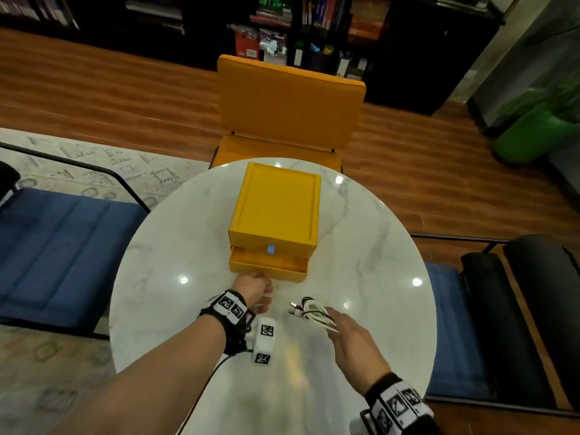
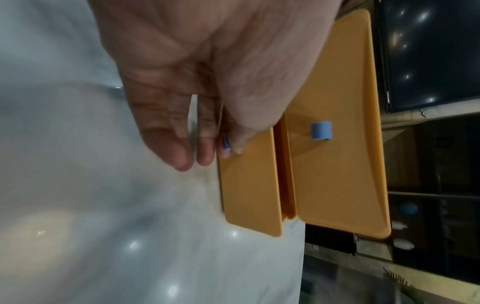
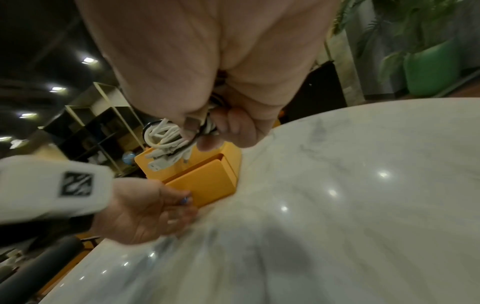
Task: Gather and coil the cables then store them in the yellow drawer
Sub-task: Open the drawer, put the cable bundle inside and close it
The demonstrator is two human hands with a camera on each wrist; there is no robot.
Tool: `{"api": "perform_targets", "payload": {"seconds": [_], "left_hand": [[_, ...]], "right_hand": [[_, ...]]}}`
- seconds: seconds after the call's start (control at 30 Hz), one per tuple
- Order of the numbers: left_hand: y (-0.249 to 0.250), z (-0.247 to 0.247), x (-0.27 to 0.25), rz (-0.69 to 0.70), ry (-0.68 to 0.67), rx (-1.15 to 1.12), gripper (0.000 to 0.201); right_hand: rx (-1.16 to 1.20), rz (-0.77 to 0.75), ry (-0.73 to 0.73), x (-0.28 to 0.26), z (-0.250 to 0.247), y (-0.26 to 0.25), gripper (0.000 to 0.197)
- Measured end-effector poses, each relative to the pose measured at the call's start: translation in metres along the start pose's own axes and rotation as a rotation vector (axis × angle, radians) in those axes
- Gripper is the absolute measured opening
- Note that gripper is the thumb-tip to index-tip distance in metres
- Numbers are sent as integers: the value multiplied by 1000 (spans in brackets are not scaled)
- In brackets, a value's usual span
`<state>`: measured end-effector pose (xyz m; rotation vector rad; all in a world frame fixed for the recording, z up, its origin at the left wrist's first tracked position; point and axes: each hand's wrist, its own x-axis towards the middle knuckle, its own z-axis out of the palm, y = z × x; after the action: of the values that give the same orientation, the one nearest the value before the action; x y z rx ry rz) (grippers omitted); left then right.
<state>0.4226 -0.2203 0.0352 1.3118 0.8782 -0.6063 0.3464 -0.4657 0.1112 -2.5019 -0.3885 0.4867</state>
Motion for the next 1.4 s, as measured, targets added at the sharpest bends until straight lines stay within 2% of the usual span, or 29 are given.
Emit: {"api": "perform_targets", "payload": {"seconds": [0.13, 0.23, 0.3, 0.37, 0.47, 0.57, 0.63, 0.73, 0.83, 0.97, 1.17, 1.3, 1.4], "left_hand": [[-32, -9, -31, 15, 12, 55, 17], [-46, -14, -45, 13, 10, 51, 18], [-51, -19, -50, 16, 2, 72, 18], [-53, -25, -51, 41, -7, 103, 22], [-54, -32, -50, 71, -31, 146, 25], [-52, -36, -51, 68, -97, 181, 25], [-47, -37, -53, 32, -132, 142, 38], [-40, -36, -56, -35, -115, 69, 55], [-40, -37, -53, -9, -91, 82, 57], [-41, -38, -51, 13, -91, 87, 57], [-42, -37, -52, 25, -81, 107, 58], [-44, -39, -51, 36, -69, 122, 59], [-42, -40, -53, 34, -72, 153, 60]], "right_hand": [[-65, -94, -22, 68, 1, -32, 48], [-236, -122, -148, 118, 21, -54, 53], [-344, -133, -227, 140, 35, -62, 49], [-432, -135, -332, 151, 46, -65, 47], [-529, -159, -480, 155, 54, -62, 55], [-566, -191, -564, 156, 56, -57, 62], [-580, -203, -586, 157, 55, -54, 63], [-609, -196, -583, 158, 53, -55, 65], [-621, -171, -576, 157, 52, -58, 63], [-647, -240, -520, 151, 53, -56, 54], [-563, -198, -406, 152, 59, -56, 38], [-402, -223, -382, 159, 65, -57, 30], [-341, -244, -286, 159, 67, -57, 25]]}}
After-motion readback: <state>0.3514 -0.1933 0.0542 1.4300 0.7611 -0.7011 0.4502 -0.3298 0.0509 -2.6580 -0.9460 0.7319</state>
